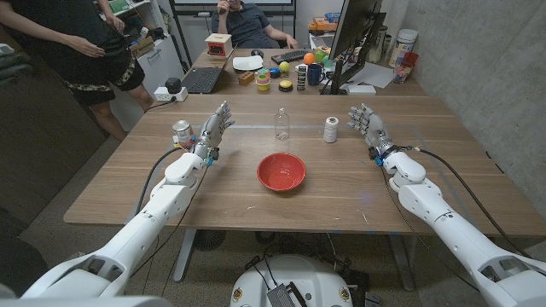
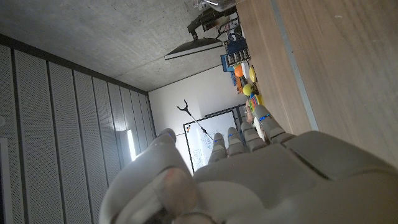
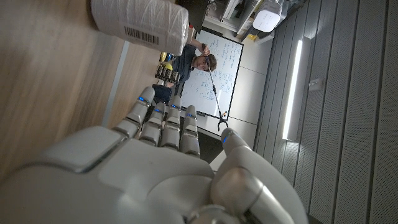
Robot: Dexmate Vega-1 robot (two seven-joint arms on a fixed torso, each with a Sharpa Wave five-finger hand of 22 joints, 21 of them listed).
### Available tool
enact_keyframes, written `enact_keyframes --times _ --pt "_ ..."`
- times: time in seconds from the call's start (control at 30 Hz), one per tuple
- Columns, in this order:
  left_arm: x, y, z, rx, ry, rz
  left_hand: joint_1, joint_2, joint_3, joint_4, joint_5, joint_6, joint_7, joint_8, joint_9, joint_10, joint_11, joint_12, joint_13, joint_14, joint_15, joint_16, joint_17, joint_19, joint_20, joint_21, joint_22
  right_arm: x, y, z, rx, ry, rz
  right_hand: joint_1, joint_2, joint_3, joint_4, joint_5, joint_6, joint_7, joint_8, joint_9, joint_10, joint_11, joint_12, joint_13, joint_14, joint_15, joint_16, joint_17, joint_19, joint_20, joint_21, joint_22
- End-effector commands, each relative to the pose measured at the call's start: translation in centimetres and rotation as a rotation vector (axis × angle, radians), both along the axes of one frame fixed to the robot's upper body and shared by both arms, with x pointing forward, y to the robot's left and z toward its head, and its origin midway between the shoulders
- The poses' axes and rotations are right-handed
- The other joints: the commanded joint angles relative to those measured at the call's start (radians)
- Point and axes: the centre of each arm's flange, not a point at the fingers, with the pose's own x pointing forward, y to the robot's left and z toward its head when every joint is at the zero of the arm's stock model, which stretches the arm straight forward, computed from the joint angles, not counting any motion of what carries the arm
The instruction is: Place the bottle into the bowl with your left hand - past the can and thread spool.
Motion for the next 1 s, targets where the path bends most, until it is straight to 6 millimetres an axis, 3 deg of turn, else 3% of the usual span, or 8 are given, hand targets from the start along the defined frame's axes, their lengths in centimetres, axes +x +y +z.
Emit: enact_keyframes --times 0.03,0.27,0.4,0.57,0.83,1.0 --pt "0.2 0.7 -0.1 0.039 0.026 0.032 0.009 0.000 0.007 0.000 0.002 -0.003 -0.007 0.005 0.003 -0.010 -0.001 0.006 0.003 -0.006 0.000 0.003 0.004 -0.007 0.000 0.005 0.002 0.0 -1.2 -0.2 0.003 0.011 -0.014 0.005 0.003 0.007 0.001 0.005 0.010 0.001 0.007 0.005 0.008 0.002 0.005 0.005 0.005 0.001 0.008 0.004 0.008 -0.002 0.005 0.006" --pt "-0.1 0.6 0.6 0.135 0.029 0.104 0.017 -0.027 -0.002 -0.013 0.000 -0.019 -0.011 0.001 0.003 -0.011 -0.010 0.005 0.003 -0.004 -0.006 0.000 0.003 -0.005 -0.001 0.001 0.001 0.0 -1.1 -0.2 -0.012 0.004 -0.006 0.003 0.003 0.005 0.002 0.005 0.009 -0.001 0.007 0.005 0.009 0.001 0.006 0.005 0.005 0.001 0.008 0.005 0.008 -0.002 0.003 0.006" --pt "-0.3 0.5 1.1 0.187 0.032 0.149 0.037 -0.078 -0.019 -0.039 -0.002 -0.022 -0.020 0.004 0.003 -0.005 -0.015 0.007 0.003 0.010 -0.016 -0.001 0.000 0.018 -0.007 0.001 -0.001 -0.1 -0.7 -0.2 -0.033 0.000 0.005 0.003 0.002 0.005 0.002 0.004 0.008 0.000 0.006 0.005 0.009 0.002 0.006 0.005 0.005 0.001 0.008 0.005 0.008 -0.002 0.002 0.006" --pt "-0.5 0.3 1.6 0.227 0.025 0.163 0.055 -0.117 -0.032 -0.061 -0.003 -0.027 -0.023 0.005 0.003 -0.002 -0.022 0.007 0.002 0.017 -0.022 -0.003 -0.001 0.036 -0.017 -0.001 -0.003 -0.1 -0.7 -0.1 -0.037 -0.004 0.009 0.001 0.000 0.003 0.002 0.004 0.009 -0.001 0.007 0.005 0.008 0.000 0.005 0.005 0.004 0.001 0.008 0.005 0.009 -0.002 0.001 0.006" --pt "-0.9 0.0 2.3 0.289 -0.001 0.207 0.088 -0.158 -0.042 -0.091 -0.001 -0.037 -0.016 0.007 0.004 0.001 -0.024 0.006 0.002 0.024 -0.022 -0.005 -0.002 0.054 -0.028 -0.004 -0.005 -0.3 -0.7 -0.1 -0.044 -0.009 0.018 -0.001 -0.001 0.002 0.003 0.004 0.009 0.001 0.007 0.005 0.008 0.001 0.005 0.005 0.005 0.001 0.008 0.006 0.009 -0.002 -0.001 0.006" --pt "-1.3 -0.5 3.1 0.353 -0.025 0.257 0.136 -0.192 -0.047 -0.128 0.006 -0.029 -0.005 0.014 0.005 0.012 -0.027 0.009 0.003 0.040 -0.026 -0.006 -0.004 0.088 -0.023 -0.003 -0.005 -0.3 -0.6 -0.2 -0.050 -0.010 0.025 -0.003 -0.002 0.001 0.003 0.004 0.009 0.001 0.007 0.005 0.009 0.000 0.006 0.005 0.004 0.001 0.008 0.006 0.009 -0.003 -0.002 0.006"
